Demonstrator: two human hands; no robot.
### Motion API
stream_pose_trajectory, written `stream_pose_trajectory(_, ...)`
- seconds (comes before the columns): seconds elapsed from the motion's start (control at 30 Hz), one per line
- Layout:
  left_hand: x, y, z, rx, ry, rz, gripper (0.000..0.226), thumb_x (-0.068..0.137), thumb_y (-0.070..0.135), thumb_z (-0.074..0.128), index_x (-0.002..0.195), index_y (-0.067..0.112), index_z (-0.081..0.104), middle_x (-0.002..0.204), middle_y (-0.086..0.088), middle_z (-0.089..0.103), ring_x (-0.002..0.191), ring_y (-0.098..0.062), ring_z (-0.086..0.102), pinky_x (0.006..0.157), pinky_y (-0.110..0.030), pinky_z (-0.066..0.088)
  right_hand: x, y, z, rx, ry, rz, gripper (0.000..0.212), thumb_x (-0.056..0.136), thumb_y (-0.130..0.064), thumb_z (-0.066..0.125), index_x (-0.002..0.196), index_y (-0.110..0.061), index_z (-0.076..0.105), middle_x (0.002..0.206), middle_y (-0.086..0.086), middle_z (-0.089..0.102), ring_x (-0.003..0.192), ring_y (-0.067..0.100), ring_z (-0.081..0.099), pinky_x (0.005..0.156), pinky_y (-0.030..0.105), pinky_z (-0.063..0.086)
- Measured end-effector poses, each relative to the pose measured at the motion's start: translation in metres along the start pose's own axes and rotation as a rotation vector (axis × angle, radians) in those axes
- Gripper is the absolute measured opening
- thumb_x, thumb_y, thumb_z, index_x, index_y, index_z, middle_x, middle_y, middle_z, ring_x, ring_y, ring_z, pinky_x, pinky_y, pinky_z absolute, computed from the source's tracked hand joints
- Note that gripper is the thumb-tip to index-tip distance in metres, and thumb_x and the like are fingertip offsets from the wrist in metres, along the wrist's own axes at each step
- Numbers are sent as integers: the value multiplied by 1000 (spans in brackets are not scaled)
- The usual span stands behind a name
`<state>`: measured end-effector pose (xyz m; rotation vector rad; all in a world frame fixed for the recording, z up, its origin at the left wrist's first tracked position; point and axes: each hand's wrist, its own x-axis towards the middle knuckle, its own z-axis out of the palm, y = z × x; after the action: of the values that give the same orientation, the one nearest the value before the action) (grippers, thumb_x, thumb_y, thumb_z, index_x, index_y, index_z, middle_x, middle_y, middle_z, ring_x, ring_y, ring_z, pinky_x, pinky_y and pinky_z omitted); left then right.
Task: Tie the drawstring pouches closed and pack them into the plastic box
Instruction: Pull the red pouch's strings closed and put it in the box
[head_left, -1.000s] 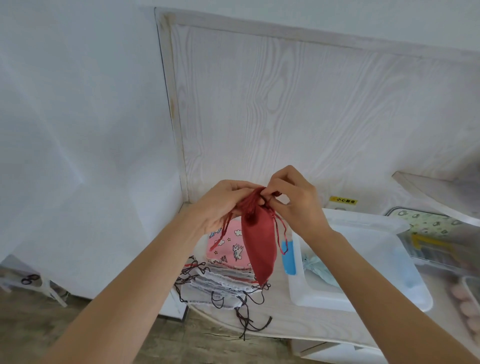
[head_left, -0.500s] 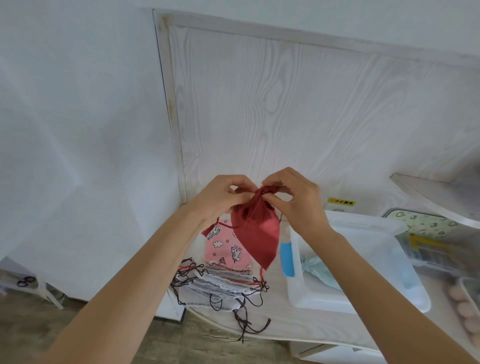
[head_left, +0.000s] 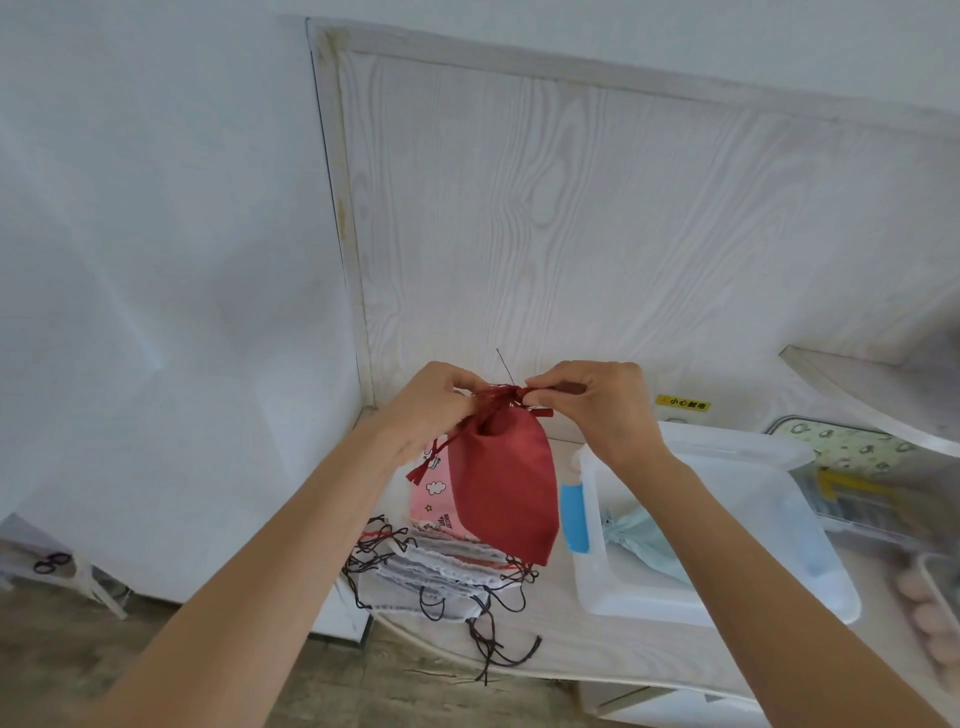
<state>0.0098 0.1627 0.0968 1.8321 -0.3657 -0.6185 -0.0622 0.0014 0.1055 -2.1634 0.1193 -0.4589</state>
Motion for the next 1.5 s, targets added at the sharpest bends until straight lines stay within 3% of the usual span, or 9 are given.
stream_pose_trajectory(0.2,4,-4,-3,-62,-6,-39,22,81,6,69,61,15,72,79,-16,56,78,-24,43,69,-32,35,4,0,-11,-125,26,-92,8,70,-2,76,78,-2,74,71,9,69,63,10,61,64,9,46)
stream_pose_trajectory(0.33,6,-1,-3,53,68,-12,17,83,7,67,67,14,66,70,-9,55,65,-15,45,52,-14,39,4,3,-5,-68,85,-52,7,72,0,74,77,-5,72,69,1,65,62,-2,58,65,8,46)
stream_pose_trajectory(0.53,10,-8,-3,134,214,2,6,82,7,68,85,3,72,67,1,56,57,-4,45,53,-15,33,-1,14,3,-28,119,52,9,74,-1,73,80,-8,71,70,-1,66,68,10,63,72,22,53)
stream_pose_trajectory(0.77,14,-7,-6,195,336,63,6,79,1,66,79,2,72,65,-5,57,56,-6,47,43,-4,35,-3,16,4,16,140,80,11,77,-2,71,81,-12,71,73,1,68,73,19,67,74,23,54)
stream_pose_trajectory(0.93,15,-6,-7,182,334,96,5,80,3,67,78,5,71,65,0,58,58,-5,49,44,-2,34,-2,17,1,96,165,98,22,78,-2,70,74,-24,67,71,-4,69,72,16,68,76,26,54)
stream_pose_trajectory(1.17,10,-4,7,70,208,152,11,83,6,66,75,14,68,67,5,57,63,-8,52,61,-15,41,4,16,6,148,10,228,1,87,-10,61,87,-10,61,83,-1,65,77,11,62,77,25,48)
stream_pose_trajectory(1.33,10,-3,17,-1,170,190,22,84,8,65,68,23,65,76,4,63,78,-14,63,75,-25,51,-2,19,14,72,-275,360,54,72,-28,78,117,-18,49,102,1,61,92,13,60,76,20,47)
stream_pose_trajectory(1.4,7,1,20,-41,122,238,16,84,8,65,75,21,68,78,6,62,72,-4,60,65,-10,45,-3,21,15,77,-193,311,42,75,-22,76,112,-13,58,97,4,64,88,16,60,78,28,49)
stream_pose_trajectory(1.5,4,6,24,-72,124,298,18,86,20,64,103,22,69,112,9,58,102,-1,54,79,-6,39,-7,22,7,271,-17,374,20,77,-14,72,93,-9,62,88,10,62,83,21,58,77,40,49)
